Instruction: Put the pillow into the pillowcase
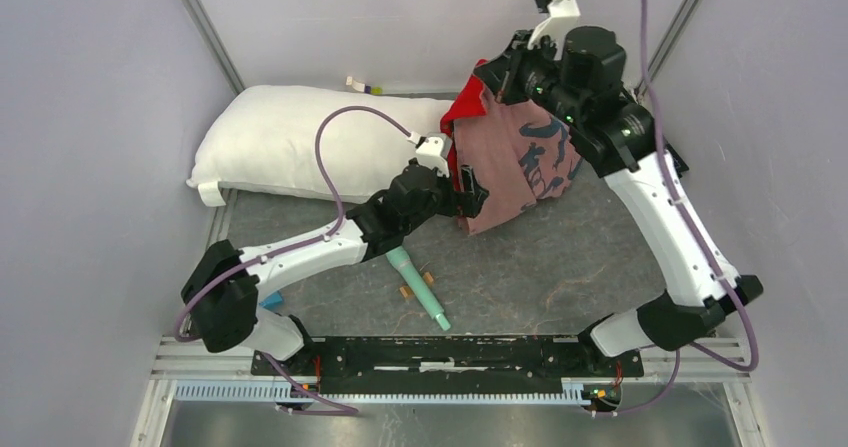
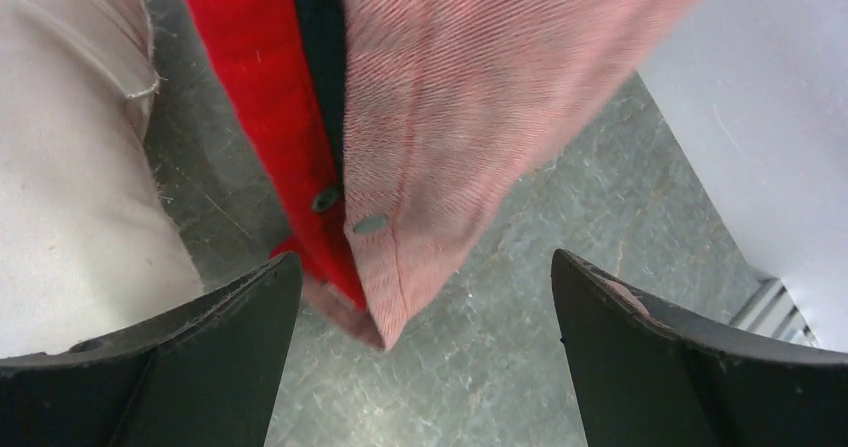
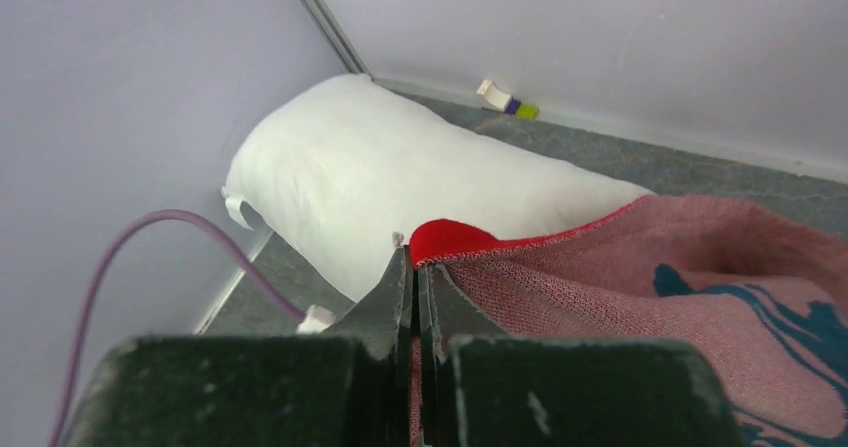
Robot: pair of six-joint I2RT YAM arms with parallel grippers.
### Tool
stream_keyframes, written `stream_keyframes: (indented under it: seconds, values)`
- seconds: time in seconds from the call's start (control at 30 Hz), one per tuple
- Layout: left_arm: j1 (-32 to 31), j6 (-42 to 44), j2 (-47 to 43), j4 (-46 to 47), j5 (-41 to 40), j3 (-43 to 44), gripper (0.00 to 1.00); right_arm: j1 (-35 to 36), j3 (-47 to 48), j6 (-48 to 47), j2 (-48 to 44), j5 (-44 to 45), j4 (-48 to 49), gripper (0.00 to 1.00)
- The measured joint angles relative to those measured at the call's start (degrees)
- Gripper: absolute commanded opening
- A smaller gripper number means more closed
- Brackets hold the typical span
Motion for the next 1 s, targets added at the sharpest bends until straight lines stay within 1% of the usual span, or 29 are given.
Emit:
stream_keyframes:
  seconds: [0.2, 0.3, 0.33, 0.37, 0.4, 0.43, 0.47, 0.5, 0.53, 0.6, 0.67, 0.8, 0.93, 1.0]
  values:
    - [-0.02, 1.42, 4.2, 6.25, -0.74, -2.95, 0.99, 0.0, 0.04, -0.28, -7.21, 2.54, -0.52, 0.0]
    - [-0.17, 2.62, 5.55, 7.93, -0.72, -4.15, 0.94, 0.02, 0.39, -0.9, -10.08, 4.0, -0.74, 0.0]
    - [-0.28, 2.71, 5.55, 8.33, -0.72, -4.55, 0.9, 0.04, 0.83, -1.11, -10.71, 4.46, -0.92, 0.0]
    - [-0.48, 2.8, 5.53, 9.14, -0.7, -5.16, 0.84, 0.04, 1.29, -1.42, -11.5, 5.33, -0.92, 0.0]
    - [-0.74, 2.89, 5.53, 9.53, -0.7, -5.42, 0.67, 0.04, 1.55, -1.62, -12.04, 5.77, -0.9, 0.0]
    - [-1.11, 3.19, 5.53, 9.88, -0.7, -5.6, 0.48, 0.04, 1.75, -1.88, -12.63, 6.45, -0.92, 0.0]
    - [-1.49, 3.3, 5.51, 10.08, -0.66, -5.66, 0.23, 0.04, 1.86, -2.14, -13.09, 7.02, -0.92, 0.0]
    - [-2.03, 3.96, 5.46, 10.19, -0.57, -5.57, 0.08, 0.04, 1.88, -2.56, -13.62, 7.85, -0.92, 0.0]
    - [-2.78, 4.72, 5.38, 9.84, -0.48, -5.31, 0.03, 0.04, 1.9, -2.86, -14.03, 8.48, -0.94, 0.0]
    - [-4.72, 6.05, 4.92, 8.15, -0.48, -3.93, 0.03, 0.07, 2.43, -4.0, -14.6, 10.51, -1.64, 0.0]
    - [-8.04, 8.5, 3.89, 4.37, -0.76, -1.22, 0.02, 0.11, 3.74, -5.66, -14.78, 13.27, -2.1, 0.0]
    - [-16.96, 14.12, 1.01, -5.64, -0.04, 8.63, 0.03, 0.11, 4.63, -9.64, -17.18, 20.52, -2.16, 0.0]
    - [-26.27, 20.81, 0.44, -16.61, 1.97, 26.84, 0.03, 0.13, 4.02, -13.94, -23.54, 27.85, -0.07, 0.0]
    - [-30.97, 24.02, 1.38, -21.53, 3.67, 38.23, 0.03, 0.15, 2.69, -15.96, -28.04, 31.04, 2.75, 0.0]
